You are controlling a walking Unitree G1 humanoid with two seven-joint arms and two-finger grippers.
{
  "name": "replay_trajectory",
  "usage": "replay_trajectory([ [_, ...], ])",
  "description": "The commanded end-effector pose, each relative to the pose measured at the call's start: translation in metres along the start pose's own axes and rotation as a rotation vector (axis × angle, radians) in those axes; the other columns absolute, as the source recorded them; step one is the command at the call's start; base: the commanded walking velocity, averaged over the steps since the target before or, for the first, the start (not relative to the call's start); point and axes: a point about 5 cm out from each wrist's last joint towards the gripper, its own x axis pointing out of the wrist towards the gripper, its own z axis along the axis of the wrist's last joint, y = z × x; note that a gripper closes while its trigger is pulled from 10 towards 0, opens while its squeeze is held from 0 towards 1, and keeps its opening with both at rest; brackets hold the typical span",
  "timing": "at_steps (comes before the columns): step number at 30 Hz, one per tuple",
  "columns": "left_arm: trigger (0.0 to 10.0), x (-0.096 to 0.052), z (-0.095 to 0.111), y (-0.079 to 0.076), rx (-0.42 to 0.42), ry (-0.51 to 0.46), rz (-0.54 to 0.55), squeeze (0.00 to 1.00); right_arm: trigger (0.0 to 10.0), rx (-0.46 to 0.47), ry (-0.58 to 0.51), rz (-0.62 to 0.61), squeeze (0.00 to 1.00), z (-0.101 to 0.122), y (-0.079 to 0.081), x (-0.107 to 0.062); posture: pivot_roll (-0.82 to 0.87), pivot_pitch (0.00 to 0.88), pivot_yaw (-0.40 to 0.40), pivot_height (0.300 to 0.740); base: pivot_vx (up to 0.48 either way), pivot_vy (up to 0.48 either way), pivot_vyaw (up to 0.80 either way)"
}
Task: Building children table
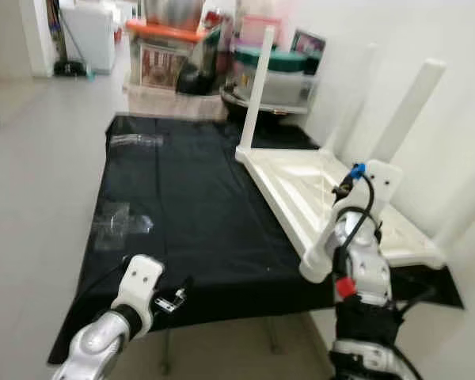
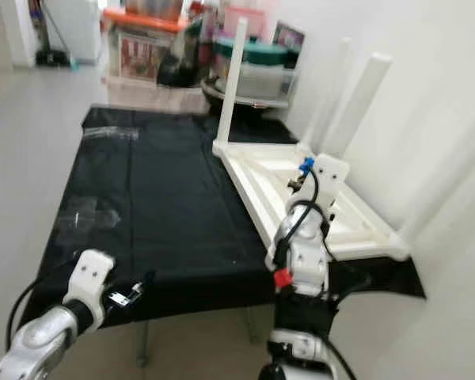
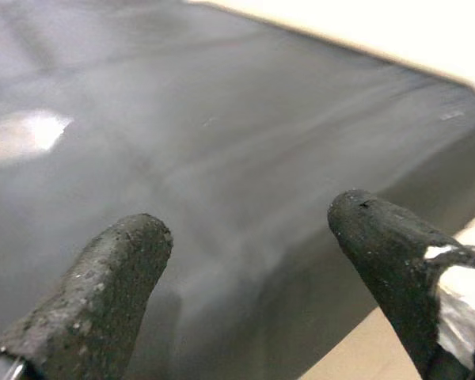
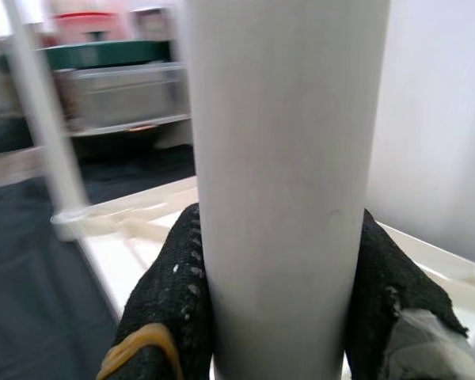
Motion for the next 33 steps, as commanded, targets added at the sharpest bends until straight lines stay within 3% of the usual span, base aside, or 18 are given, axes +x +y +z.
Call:
replay_trajectory([
  [1,10.0,0.003,-0.002,-0.006,0.0,0.012,-0.014,0.0,10.0,0.002,0.123,0.052,0.0,-0.024,0.011,0.0,0.06,0.0,-0.162,0.74,0.0,0.0,0.0],
  [2,10.0,0.003,-0.002,-0.006,-0.002,0.012,-0.013,0.0,10.0,0.033,0.081,0.076,0.0,-0.016,0.01,0.007,0.05,0.0,-0.162,0.74,0.0,0.0,0.0],
  [3,10.0,0.002,-0.002,-0.006,-0.003,0.013,-0.012,0.0,10.0,0.056,0.051,0.083,0.95,-0.01,0.008,0.01,0.05,0.0,-0.162,0.74,0.0,0.0,0.0],
  [5,10.0,0.002,-0.003,-0.005,-0.004,0.014,-0.01,0.0,10.0,0.073,0.02,0.139,1.0,-0.002,0.007,0.016,0.05,0.0,-0.164,0.74,0.0,0.0,0.0],
  [9,10.0,0.002,-0.004,-0.006,-0.007,0.018,-0.006,0.0,10.0,0.079,-0.014,0.342,0.97,0.02,0.004,0.032,0.05,0.0,-0.169,0.74,0.0,0.0,0.0],
  [10,10.0,0.002,-0.004,-0.006,-0.008,0.017,-0.006,0.0,10.0,0.093,-0.015,0.447,0.0,0.027,0.006,0.033,0.05,0.0,-0.169,0.74,0.0,0.0,0.0],
  [13,10.0,0.002,-0.004,-0.006,-0.01,0.015,-0.003,0.0,10.0,0.049,-0.068,0.789,0.0,0.045,0.003,0.032,0.05,0.0,-0.167,0.74,0.0,0.0,0.0],
  [16,10.0,0.003,-0.004,-0.006,-0.009,0.014,-0.003,0.0,10.0,-0.017,-0.08,0.962,0.0,0.048,-0.008,0.031,0.05,0.0,-0.166,0.74,0.0,0.0,0.0],
  [20,10.0,0.003,-0.003,-0.005,-0.006,0.013,-0.004,0.0,10.0,-0.065,-0.065,1.02,0.0,0.046,-0.013,0.034,0.06,0.0,-0.169,0.74,0.0,0.0,0.0],
  [21,10.0,0.003,-0.003,-0.005,-0.005,0.012,-0.003,0.0,8.5,-0.105,-0.048,1.069,0.0,0.044,-0.016,0.036,0.06,0.0,-0.169,0.74,0.0,0.0,0.0],
  [22,10.0,0.003,-0.003,-0.005,-0.005,0.012,-0.003,0.0,8.5,-0.105,-0.048,1.069,0.0,0.044,-0.016,0.036,0.06,0.0,-0.169,0.74,0.0,0.0,0.0],
  [23,10.0,0.003,-0.002,-0.004,-0.003,0.011,-0.002,0.0,0.0,-0.129,-0.027,1.068,0.0,0.041,-0.018,0.04,0.06,0.0,-0.171,0.74,0.0,0.0,0.0],
  [24,10.0,0.003,-0.002,-0.004,-0.003,0.011,-0.002,0.0,0.0,-0.129,-0.027,1.068,0.0,0.041,-0.018,0.04,0.06,0.0,-0.171,0.74,0.0,0.0,0.0],
  [25,10.0,0.003,-0.002,-0.003,-0.002,0.01,0.0,0.0,0.0,-0.206,-0.01,1.019,0.0,0.033,-0.02,0.045,0.06,0.0,-0.172,0.74,0.0,0.0,0.0],
  [27,10.0,0.002,-0.002,-0.002,-0.003,0.008,0.007,0.0,0.0,-0.274,0.095,0.53,0.0,0.015,-0.033,0.068,0.07,0.0,-0.172,0.74,0.0,0.0,0.0],
  [28,10.0,0.002,-0.002,-0.002,-0.003,0.008,0.007,0.0,0.0,-0.274,0.095,0.53,0.0,0.015,-0.033,0.068,0.07,0.0,-0.172,0.74,0.0,0.0,0.0],
  [30,10.0,0.001,-0.002,-0.002,-0.002,0.009,0.009,0.0,0.0,-0.257,0.111,0.154,0.0,0.006,-0.049,0.073,0.07,0.0,-0.168,0.74,0.0,0.0,0.0],
  [33,10.0,0.001,-0.002,-0.002,0.001,0.012,0.006,0.0,0.0,-0.201,0.071,0.058,0.0,0.001,-0.035,0.053,0.07,0.0,-0.163,0.74,0.0,0.0,0.0],
])
